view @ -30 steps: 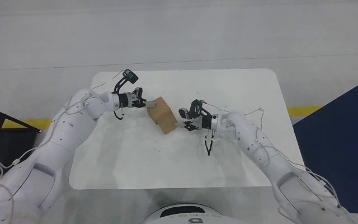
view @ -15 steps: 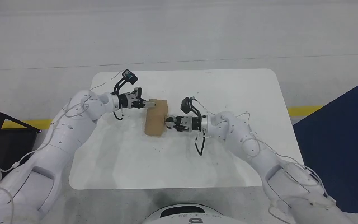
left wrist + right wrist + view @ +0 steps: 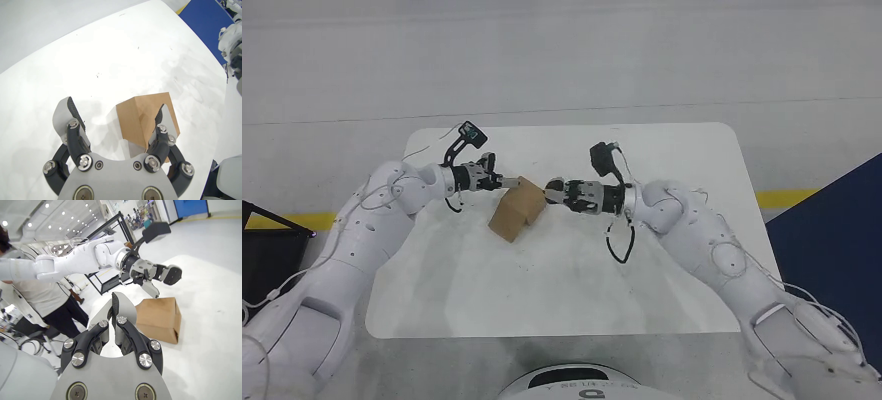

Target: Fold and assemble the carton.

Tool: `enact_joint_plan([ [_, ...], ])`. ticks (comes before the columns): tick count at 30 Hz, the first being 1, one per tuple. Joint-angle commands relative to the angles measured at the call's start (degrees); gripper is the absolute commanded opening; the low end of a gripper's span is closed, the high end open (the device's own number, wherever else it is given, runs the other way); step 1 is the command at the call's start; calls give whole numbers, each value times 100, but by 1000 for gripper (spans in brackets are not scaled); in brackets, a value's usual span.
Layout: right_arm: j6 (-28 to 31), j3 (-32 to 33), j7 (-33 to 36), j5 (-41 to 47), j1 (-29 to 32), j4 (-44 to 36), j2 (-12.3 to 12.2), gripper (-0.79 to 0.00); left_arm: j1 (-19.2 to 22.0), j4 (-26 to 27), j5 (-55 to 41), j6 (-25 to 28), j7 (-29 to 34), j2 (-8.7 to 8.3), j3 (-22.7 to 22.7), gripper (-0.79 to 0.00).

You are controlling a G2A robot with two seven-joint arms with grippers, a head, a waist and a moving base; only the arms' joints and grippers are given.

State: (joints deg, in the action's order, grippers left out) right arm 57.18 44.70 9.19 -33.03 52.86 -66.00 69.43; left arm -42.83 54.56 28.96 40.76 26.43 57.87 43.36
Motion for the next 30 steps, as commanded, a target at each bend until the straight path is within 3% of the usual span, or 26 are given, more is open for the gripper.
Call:
enact_joint_plan([
  [1, -524, -9, -874, -3306, 245, -334, -31, 0, -31, -24, 44, 29, 0, -10, 33, -12],
  [4, -900, -127, -1589, -4210, 394, -348, -32, 0, -81, -27, 234, -97, 156, -55, 103, -18],
  [9, -820, -196, -2255, -4443, 336, -86, 3, 0, -388, 241, 571, -264, 373, -251, 414, -9],
  [12, -727, -213, -2439, -4460, 278, 49, 23, 0, -647, 589, 752, -459, 581, -403, 679, -6],
  [21, -696, -203, -2709, -4555, 172, 213, 57, 0, -1785, 1713, 905, -566, -69, -836, 1867, -6],
  [26, -680, -167, -2836, -4569, 150, 309, 62, 0, -2171, 2230, 897, -725, 78, -934, 2188, -3],
  [30, -850, -78, -2926, -4546, 145, 381, 61, 0, -2208, 2418, 878, -797, 137, -923, 2201, -6],
])
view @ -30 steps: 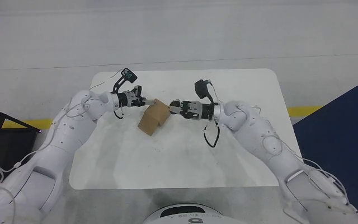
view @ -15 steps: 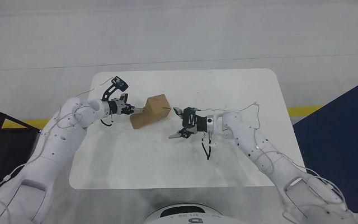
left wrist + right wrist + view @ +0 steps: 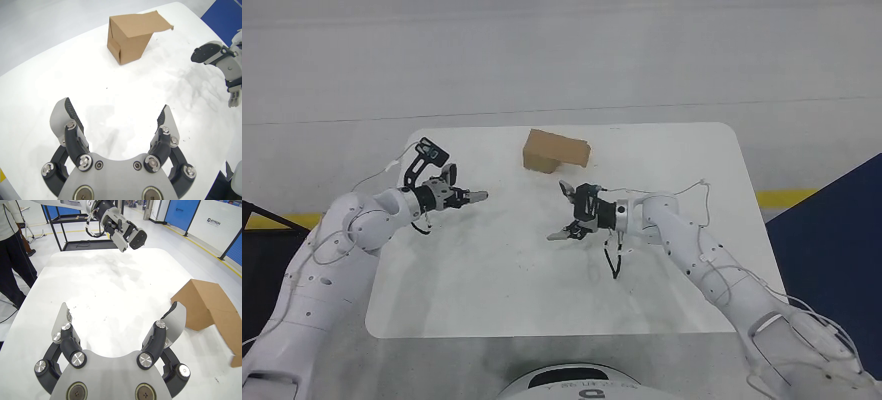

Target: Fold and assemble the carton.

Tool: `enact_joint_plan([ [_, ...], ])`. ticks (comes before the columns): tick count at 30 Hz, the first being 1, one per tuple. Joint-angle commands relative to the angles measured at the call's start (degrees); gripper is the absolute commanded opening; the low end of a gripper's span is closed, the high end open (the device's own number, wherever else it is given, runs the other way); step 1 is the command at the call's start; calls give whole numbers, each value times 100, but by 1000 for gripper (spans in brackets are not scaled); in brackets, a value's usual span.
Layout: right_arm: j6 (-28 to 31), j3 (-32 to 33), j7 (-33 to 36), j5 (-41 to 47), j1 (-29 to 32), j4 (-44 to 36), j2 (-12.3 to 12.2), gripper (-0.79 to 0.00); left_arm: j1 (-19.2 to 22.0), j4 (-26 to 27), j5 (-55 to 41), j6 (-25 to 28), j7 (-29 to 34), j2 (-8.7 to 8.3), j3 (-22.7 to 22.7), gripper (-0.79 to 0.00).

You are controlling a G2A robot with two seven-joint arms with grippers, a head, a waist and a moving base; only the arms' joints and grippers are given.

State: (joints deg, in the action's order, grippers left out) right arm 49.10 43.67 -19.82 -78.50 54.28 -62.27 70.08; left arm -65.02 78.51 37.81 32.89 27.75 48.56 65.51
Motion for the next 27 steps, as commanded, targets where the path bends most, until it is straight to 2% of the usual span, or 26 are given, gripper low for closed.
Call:
enact_joint_plan([
  [1, -73, 68, -78, 5, 10, 13, -13, 0, 33, 40, -8, -19, 5, 19, -30, -6],
  [4, -263, 284, -184, 51, 71, 97, -68, 0, 148, 52, 17, -19, -30, 65, -127, -3],
  [11, -336, 302, -166, 59, 79, 111, -69, 0, 507, -66, 55, 4, -17, 205, -453, -6],
  [16, -1631, 516, 23, 111, 72, 220, -24, 0, 714, -274, 10, 144, -128, 302, -639, 0],
  [23, -2361, -26, 365, -666, -194, 380, 199, 0, 778, -349, 9, 184, -214, 334, -674, 0],
  [27, -3434, -204, 445, -1069, -332, 655, 352, -3, 778, -349, 9, 184, -214, 334, -674, 0],
])
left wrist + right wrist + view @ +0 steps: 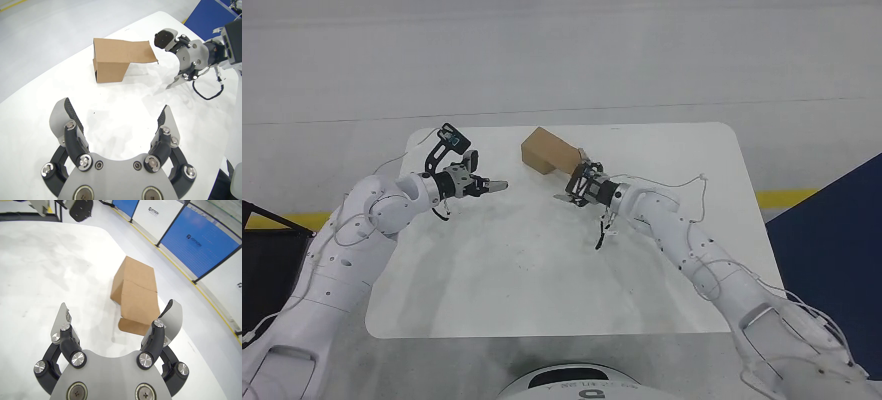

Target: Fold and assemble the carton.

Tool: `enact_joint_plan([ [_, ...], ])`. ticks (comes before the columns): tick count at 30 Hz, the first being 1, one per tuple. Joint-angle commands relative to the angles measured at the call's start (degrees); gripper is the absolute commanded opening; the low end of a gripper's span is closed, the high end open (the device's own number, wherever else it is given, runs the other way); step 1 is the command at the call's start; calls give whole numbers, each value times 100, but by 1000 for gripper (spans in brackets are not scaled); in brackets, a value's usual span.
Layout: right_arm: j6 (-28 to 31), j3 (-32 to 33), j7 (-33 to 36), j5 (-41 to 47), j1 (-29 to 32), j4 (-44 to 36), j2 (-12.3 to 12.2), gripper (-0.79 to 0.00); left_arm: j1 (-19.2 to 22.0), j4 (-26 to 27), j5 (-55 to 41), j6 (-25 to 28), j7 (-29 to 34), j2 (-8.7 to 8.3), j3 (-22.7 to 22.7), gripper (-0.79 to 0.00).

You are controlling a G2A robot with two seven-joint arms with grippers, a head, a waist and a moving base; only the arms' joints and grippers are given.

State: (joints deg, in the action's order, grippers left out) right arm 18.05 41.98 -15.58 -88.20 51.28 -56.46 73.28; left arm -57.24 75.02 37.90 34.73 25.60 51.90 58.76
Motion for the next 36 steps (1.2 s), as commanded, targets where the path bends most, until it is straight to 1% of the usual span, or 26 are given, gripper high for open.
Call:
enact_joint_plan([
  [1, -550, -90, 49, -175, -55, 145, 76, -49, 0, 0, 0, 0, 0, 0, 0, 0],
  [3, -890, -178, 46, -298, -119, 272, 156, -166, 0, 0, 0, 0, 0, 0, 0, 0],
  [4, -1047, -232, 73, -394, -140, 338, 193, -274, 0, 0, 0, 0, 0, 0, 0, 0],
  [6, -1351, -336, 238, -605, -213, 468, 268, -413, 0, 0, 0, 0, 0, 0, 0, 0],
  [7, -1478, -387, 318, -700, -240, 519, 305, -520, 0, 0, 0, 0, 0, 0, 0, 0],
  [9, -1687, -473, 462, -863, -285, 589, 372, -785, 0, 0, 0, 0, 0, 0, 0, 0],
  [13, -1909, -535, 421, -1050, -289, 616, 447, -785, 0, 0, 0, 0, 0, 0, 0, 0],
  [17, -2129, -488, 349, -1266, -230, 489, 448, -785, 0, 0, 0, 0, 0, 0, 0, 0],
  [20, -2296, -376, 311, -1473, -118, 213, 394, -785, 0, 0, 0, 0, 0, 0, 0, 0],
  [23, -2457, -197, 430, -1805, 65, -234, 286, -785, 0, 0, 0, 0, 0, 0, 0, 0],
  [26, -2386, 101, 659, -2187, 346, -895, 111, -785, 0, 0, 0, 0, 0, 0, 0, 0],
  [28, -2142, 439, 799, -2228, 616, -1449, -35, -785, 0, 0, 0, 0, 0, 0, 0, 0],
  [29, -2081, 508, 814, -2186, 670, -1547, -59, -785, 0, 0, 0, 0, 0, 0, 0, 0],
  [36, -2081, 508, 814, -2186, 670, -1547, -59, -785, 0, 0, 0, 0, 0, 0, 0, 0],
])
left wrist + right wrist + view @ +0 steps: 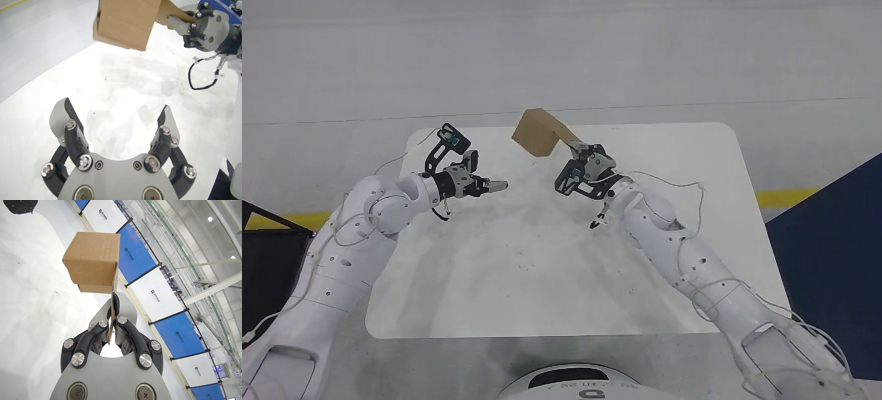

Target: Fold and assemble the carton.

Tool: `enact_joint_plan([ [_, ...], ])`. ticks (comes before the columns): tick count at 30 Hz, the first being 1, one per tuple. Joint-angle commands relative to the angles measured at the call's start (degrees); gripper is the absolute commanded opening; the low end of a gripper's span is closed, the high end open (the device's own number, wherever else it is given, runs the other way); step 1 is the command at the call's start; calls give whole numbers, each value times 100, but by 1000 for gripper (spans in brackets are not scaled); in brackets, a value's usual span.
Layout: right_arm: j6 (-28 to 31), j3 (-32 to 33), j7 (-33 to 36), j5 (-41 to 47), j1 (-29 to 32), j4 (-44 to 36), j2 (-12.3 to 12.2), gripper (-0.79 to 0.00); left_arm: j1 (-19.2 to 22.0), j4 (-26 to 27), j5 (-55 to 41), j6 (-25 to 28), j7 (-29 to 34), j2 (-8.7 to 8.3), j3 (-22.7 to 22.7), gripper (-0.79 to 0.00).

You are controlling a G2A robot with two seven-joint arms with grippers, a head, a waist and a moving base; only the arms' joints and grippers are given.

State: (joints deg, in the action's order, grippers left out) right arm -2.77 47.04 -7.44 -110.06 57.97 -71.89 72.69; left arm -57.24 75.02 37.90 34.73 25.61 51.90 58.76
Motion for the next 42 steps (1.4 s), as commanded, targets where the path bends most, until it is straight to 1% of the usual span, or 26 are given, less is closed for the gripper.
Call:
enact_joint_plan([
  [1, 1, 2, 0, 0, 1, -4, 0, -785, 0, 0, 0, 0, 0, 0, 0, 0],
  [3, -13, 6, 32, -38, 3, 6, -2, -785, 0, 0, 0, 0, 0, 0, 0, 0],
  [4, -40, -7, 144, -276, -12, -14, -9, -785, 0, 0, 0, 0, 0, 0, 0, 0],
  [6, 129, 64, 174, -589, 3, -250, -57, -785, 0, 0, 0, 0, 0, 0, 0, 0],
  [7, 220, 160, 271, -823, 43, -423, -107, -785, 0, 0, 0, 0, 0, 0, 0, 0],
  [9, 719, 407, 489, -1236, 172, -900, -234, -785, 0, 0, 0, 0, 0, 0, 0, 0],
  [10, 1072, 560, 564, -1389, 261, -1203, -306, -785, 0, 0, 0, 0, 0, 0, 0, 0],
  [11, 1558, 722, 654, -1556, 333, -1495, -384, -785, 0, 0, 0, 0, 0, 0, 0, 0],
  [12, 2243, 938, 770, -1798, 408, -1929, -484, -785, 0, 0, 0, 0, 0, 0, 0, 0],
  [13, 2622, 1039, 798, -1843, 461, -2129, -529, -785, 0, 0, 0, 0, 0, 0, 0, 0],
  [14, 3253, 1188, 820, -1914, 505, -2423, -596, -785, 0, 0, 0, 0, 0, 0, 0, 0],
  [16, 4159, 1495, 992, -2194, 612, -3011, -716, -785, 0, 0, 0, 0, 0, 0, 0, 0],
  [17, 4675, 1620, 950, -2189, 677, -3280, -767, -785, 0, 0, 0, 0, 0, 0, 0, 0],
  [20, 5896, 2038, 947, -2407, 819, -4015, -920, -785, 0, 0, 0, 0, 0, 0, 0, 0],
  [21, 6077, 2099, 1003, -2588, 859, -4229, -971, -785, 0, 0, 0, 0, 0, 0, 0, 0],
  [24, 6077, 1964, 1035, -3239, 1047, -4463, -1182, -785, 0, 0, 0, 0, 0, 0, 0, 0],
  [26, 6077, 1843, 872, -3478, 1087, -4501, -1338, -785, 0, 0, 0, 0, 0, 0, 0, 0],
  [29, 6077, 1615, 583, -3801, 984, -4453, -1614, -785, 0, 0, 0, 0, 0, 0, 0, 0],
  [31, 6077, 1433, 508, -3879, 883, -4390, -1729, -785, 0, 0, 0, 0, 0, 0, 0, 0],
  [36, 6077, 644, 325, -3835, 281, -4038, -2004, -785, 0, 0, 0, 0, 0, 0, 0, 0],
  [38, 6077, 225, 332, -3738, -52, -3861, -2071, -785, 0, 0, 0, 0, 0, 0, 0, 0],
  [42, 6077, -525, 426, -3203, -789, -3507, -2148, -785, 0, 0, 0, 0, 0, 0, 0, 0],
])
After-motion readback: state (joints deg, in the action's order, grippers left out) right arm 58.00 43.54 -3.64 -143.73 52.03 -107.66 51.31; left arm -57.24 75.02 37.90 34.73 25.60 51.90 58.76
